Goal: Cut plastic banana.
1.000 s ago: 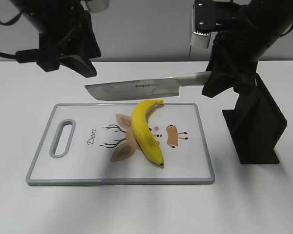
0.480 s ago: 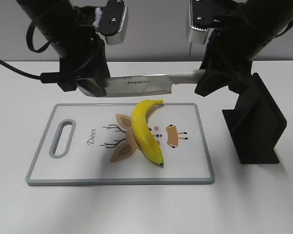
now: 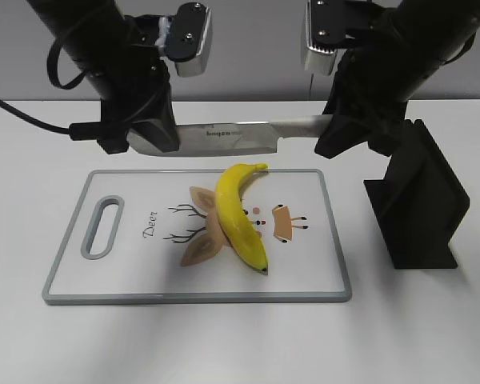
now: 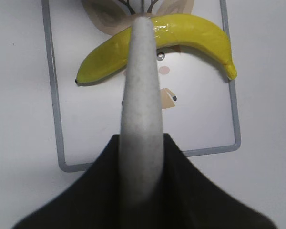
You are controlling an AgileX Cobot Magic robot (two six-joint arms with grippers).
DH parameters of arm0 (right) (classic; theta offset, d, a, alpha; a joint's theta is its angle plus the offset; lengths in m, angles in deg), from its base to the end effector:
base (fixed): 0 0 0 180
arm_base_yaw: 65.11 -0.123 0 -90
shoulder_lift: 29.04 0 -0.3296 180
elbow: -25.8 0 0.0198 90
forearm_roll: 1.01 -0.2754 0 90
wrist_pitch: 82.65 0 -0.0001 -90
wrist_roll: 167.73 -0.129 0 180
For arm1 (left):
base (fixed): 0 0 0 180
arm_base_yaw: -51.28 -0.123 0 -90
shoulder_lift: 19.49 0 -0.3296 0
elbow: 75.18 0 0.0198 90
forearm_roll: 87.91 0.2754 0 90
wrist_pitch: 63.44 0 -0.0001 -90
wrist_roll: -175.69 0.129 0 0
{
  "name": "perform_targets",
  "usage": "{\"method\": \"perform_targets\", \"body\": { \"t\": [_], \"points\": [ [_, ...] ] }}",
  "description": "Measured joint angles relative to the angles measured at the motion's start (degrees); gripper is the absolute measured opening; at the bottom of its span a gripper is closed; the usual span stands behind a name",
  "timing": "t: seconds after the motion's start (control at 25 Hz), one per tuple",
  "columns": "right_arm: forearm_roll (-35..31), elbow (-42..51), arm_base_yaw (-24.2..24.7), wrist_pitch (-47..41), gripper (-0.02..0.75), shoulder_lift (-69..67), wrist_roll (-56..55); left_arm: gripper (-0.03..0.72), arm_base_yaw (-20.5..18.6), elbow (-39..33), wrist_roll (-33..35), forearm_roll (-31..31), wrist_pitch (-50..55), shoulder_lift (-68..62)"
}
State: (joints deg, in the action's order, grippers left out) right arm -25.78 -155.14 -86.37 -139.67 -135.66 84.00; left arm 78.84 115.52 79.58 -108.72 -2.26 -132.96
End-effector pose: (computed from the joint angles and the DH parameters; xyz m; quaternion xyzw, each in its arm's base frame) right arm 0.3617 0.1894 0.2699 -0.6395 0.7288 0.1142 0.2162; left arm 0.3728 -0.2399 0.2670 0.7687 0.6015 -0.0840 0.2007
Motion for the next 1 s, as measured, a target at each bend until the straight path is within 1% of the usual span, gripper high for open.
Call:
{"method": "perform_targets", "body": {
  "t": [0.08,0.48,0.68,0.84,1.0],
  "points": [
    [-0.4,-0.1,0.0,0.0,0.176,-0.9,0.1,-0.01,0.0,0.0,0.0,0.1,0.5,-0.1],
    [0.5,0.1,0.0,1.5,0.176,-3.3,0.4,-0.01,0.3,0.1,-1.6,0.7,-0.4,-2.8],
    [1.7,0.4,0.2,3.2,0.176,-5.5,0.2,-0.01,2.4,0.1,-4.9,5.3,-3.7,-4.7],
    [1.8,0.5,0.2,4.8,0.176,-7.2,0.2,-0.01,2.5,0.1,-6.8,6.7,-4.3,-5.8],
    [1.9,0.5,0.2,5.8,0.176,-8.8,0.4,-0.01,2.6,0.1,-7.4,7.2,-5.3,-7.6]
  ]
}}
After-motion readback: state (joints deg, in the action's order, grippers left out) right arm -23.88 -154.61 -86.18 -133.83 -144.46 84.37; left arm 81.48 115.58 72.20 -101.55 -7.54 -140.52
